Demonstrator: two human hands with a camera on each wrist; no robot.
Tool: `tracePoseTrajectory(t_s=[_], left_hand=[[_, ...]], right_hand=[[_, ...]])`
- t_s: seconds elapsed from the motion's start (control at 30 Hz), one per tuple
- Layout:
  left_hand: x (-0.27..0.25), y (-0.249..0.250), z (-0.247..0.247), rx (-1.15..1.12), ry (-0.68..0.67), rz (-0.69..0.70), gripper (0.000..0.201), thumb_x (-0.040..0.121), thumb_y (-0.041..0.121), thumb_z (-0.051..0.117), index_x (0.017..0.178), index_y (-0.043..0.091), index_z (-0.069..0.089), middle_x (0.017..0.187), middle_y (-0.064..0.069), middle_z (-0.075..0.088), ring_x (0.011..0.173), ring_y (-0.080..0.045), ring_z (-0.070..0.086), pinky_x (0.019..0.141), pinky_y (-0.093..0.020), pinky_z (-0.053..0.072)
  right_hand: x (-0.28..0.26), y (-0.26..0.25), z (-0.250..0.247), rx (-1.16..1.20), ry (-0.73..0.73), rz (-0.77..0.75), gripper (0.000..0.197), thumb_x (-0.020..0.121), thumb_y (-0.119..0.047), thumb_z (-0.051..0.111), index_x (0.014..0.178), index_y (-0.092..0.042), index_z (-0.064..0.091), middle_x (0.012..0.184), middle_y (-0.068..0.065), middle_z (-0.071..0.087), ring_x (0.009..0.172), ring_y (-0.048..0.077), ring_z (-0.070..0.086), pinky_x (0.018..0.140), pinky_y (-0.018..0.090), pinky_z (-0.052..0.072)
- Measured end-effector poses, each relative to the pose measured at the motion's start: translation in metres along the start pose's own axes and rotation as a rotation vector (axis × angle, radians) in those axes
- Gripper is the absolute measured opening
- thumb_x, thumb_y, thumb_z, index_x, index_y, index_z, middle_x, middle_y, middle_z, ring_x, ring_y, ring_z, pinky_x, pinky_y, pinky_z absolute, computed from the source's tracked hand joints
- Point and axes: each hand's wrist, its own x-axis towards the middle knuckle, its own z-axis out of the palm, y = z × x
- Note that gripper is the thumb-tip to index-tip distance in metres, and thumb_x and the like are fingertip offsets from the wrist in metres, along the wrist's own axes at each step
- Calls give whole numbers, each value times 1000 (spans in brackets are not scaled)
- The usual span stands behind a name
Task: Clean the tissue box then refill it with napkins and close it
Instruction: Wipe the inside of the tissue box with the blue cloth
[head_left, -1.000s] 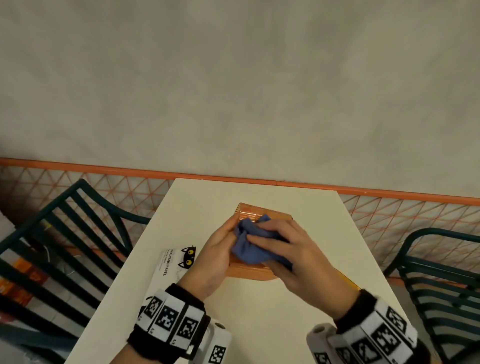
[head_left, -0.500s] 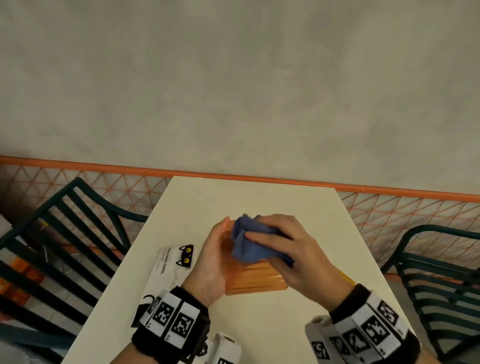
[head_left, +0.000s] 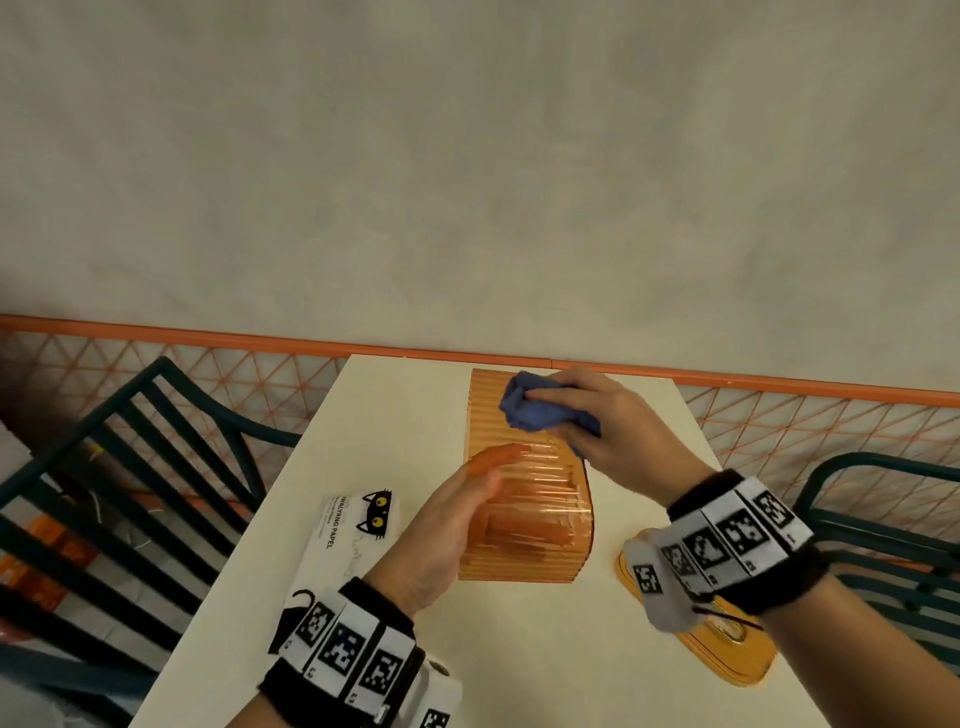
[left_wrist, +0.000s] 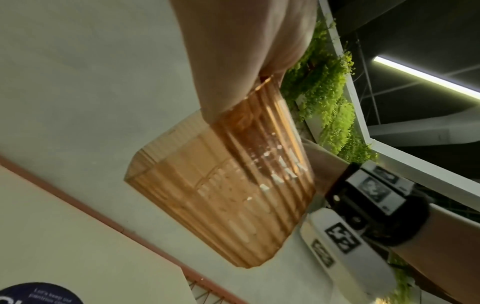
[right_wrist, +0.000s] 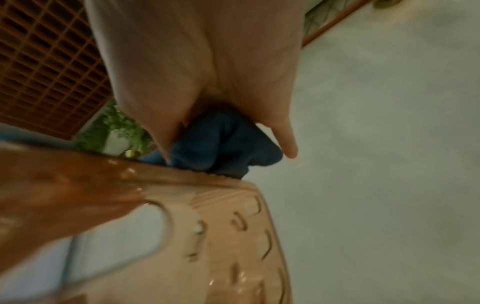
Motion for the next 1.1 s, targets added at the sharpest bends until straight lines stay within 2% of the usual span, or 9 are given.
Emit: tracePoseTrajectory(t_s=[0.1, 0.23, 0.37, 0.47, 0.6, 0.77, 0.87, 0.97, 1.1], left_hand=[[1, -2, -5, 28, 12, 40, 36, 90, 30, 52, 126, 25, 57, 123, -3, 66, 121, -22, 58, 110, -47, 37], [-2, 2, -6, 86, -6, 18, 28, 97, 16, 42, 113, 29, 61, 108, 8, 72, 109, -14, 63, 107, -42, 41], [-2, 7, -2, 146, -57, -34, 27, 97, 16, 40, 109, 28, 62, 103, 9, 74, 104, -12, 66, 101, -39, 46], [1, 8, -2, 147, -55, -46, 26, 96, 19, 42, 111, 28, 62, 105, 7, 73, 108, -18, 64, 100, -43, 46], [8, 4, -7, 119, 17, -31, 27, 97, 17, 43, 107, 26, 66, 104, -2, 73, 107, -28, 64, 98, -51, 45], [11, -7, -16, 262, -8, -7, 30, 99, 18, 38, 110, 28, 63, 112, 3, 69, 112, -19, 61, 103, -39, 43], [13, -9, -19, 565, -154, 8, 32, 99, 12, 39, 110, 37, 56, 114, 13, 65, 109, -1, 59, 96, -17, 44], [22, -17, -27, 911, -289, 4, 32, 100, 10, 37, 114, 35, 51, 115, 18, 62, 109, 11, 55, 98, -11, 41], [40, -41, -43, 1407, -351, -24, 40, 99, 16, 35, 137, 22, 44, 128, 4, 60, 116, -14, 57, 100, -29, 45]], right_hand=[[-27, -20, 13, -25, -72, -136, 47, 82, -16, 59, 126, -30, 56, 133, -8, 50, 119, 10, 46, 104, 39, 35], [-25, -11, 12, -72, -48, -93, 50, 85, -13, 59, 130, -35, 52, 138, -10, 47, 128, 10, 42, 115, 49, 11], [13, 20, -13, -34, 107, 39, 45, 84, -5, 61, 127, -19, 57, 127, 1, 55, 113, 22, 55, 99, 36, 42], [11, 18, -10, -57, 142, 18, 44, 84, -4, 61, 126, -17, 58, 128, 2, 55, 112, 21, 57, 89, 18, 39], [-32, -2, 22, -47, 60, -136, 38, 87, -22, 51, 124, -23, 59, 133, -2, 52, 122, 9, 47, 100, 7, 33], [-79, 1, 37, -56, -75, -228, 38, 83, -17, 61, 118, -32, 59, 132, -10, 48, 121, 3, 42, 101, -2, 26], [-95, 20, 39, -128, -178, -230, 40, 80, -15, 68, 115, -33, 61, 126, -12, 54, 114, 2, 48, 92, 2, 35], [-115, 60, 58, -210, -293, -114, 40, 78, -11, 69, 109, -35, 63, 116, -10, 62, 101, 10, 61, 83, 14, 48], [-128, 99, 84, -236, -416, 114, 35, 90, -14, 56, 120, -31, 60, 127, -6, 56, 113, 19, 56, 93, 26, 48]])
